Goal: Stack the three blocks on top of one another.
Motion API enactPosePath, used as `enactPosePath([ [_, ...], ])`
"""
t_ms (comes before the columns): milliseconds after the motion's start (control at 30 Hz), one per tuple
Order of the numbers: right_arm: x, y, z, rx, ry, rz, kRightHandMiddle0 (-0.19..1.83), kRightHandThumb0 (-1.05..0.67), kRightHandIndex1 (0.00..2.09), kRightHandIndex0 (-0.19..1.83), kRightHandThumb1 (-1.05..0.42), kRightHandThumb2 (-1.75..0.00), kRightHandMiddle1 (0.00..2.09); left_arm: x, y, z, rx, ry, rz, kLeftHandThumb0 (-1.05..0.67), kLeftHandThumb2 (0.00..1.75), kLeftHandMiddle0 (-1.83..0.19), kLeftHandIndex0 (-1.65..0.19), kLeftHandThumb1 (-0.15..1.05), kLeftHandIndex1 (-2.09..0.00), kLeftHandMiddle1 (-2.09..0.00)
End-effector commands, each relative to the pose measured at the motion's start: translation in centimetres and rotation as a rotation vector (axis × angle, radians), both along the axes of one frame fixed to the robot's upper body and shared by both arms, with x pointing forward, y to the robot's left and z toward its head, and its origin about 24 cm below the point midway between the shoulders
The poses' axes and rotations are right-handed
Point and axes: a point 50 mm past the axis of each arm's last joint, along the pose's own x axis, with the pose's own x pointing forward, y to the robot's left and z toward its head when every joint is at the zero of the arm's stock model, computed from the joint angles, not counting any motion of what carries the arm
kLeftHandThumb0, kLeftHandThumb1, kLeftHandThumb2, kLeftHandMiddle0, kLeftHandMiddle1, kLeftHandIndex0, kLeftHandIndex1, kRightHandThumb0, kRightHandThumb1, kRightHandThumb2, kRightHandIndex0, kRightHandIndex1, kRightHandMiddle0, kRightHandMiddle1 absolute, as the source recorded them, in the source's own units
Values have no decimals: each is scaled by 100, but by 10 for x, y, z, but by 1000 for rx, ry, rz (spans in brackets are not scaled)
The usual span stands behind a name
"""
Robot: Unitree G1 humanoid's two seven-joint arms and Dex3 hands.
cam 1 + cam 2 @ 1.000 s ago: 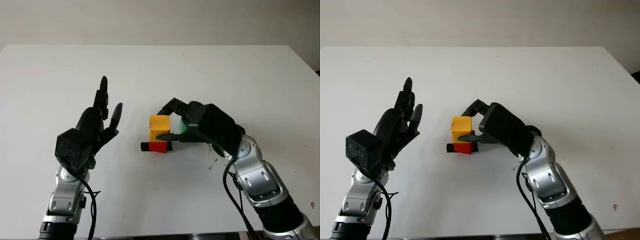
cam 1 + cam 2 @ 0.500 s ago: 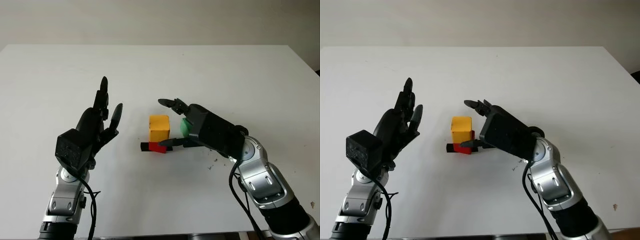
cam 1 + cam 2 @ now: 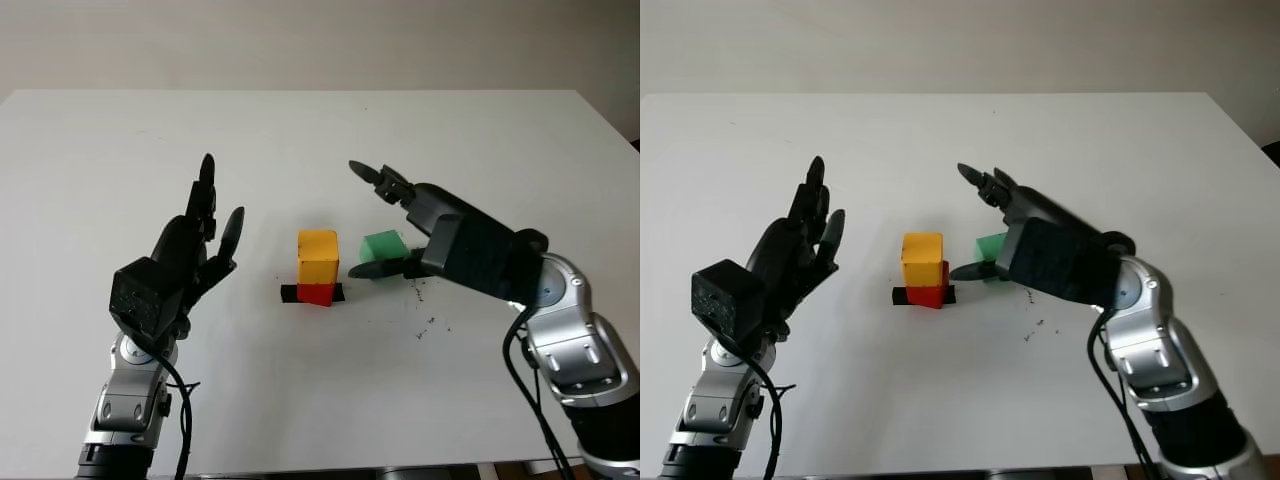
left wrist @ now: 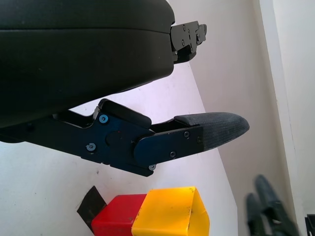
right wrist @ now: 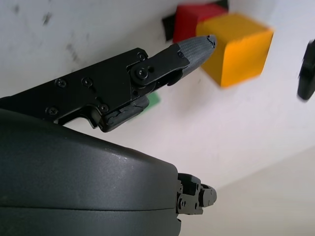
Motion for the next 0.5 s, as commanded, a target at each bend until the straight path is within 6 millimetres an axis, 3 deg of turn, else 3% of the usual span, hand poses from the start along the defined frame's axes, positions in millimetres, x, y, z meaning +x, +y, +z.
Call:
enactPosePath([
  [0, 1, -7, 17, -30, -55, -13, 8, -59, 4, -13, -87, -4, 15, 0, 3, 3, 11, -9, 2, -78, 63, 19, 19, 105, 0, 0],
  [167, 5, -20, 28, -115, -115, -26, 15, -54, 6, -9, -85, -4, 15, 0, 5, 4, 15, -7, 5, -78, 63, 19, 19, 105, 0, 0],
  [467, 17, -31, 6, -423, -159, 47, 29, -55, 8, -3, -84, -5, 15, 0, 4, 7, 24, -16, 3, -78, 63, 19, 19, 105, 0, 0],
])
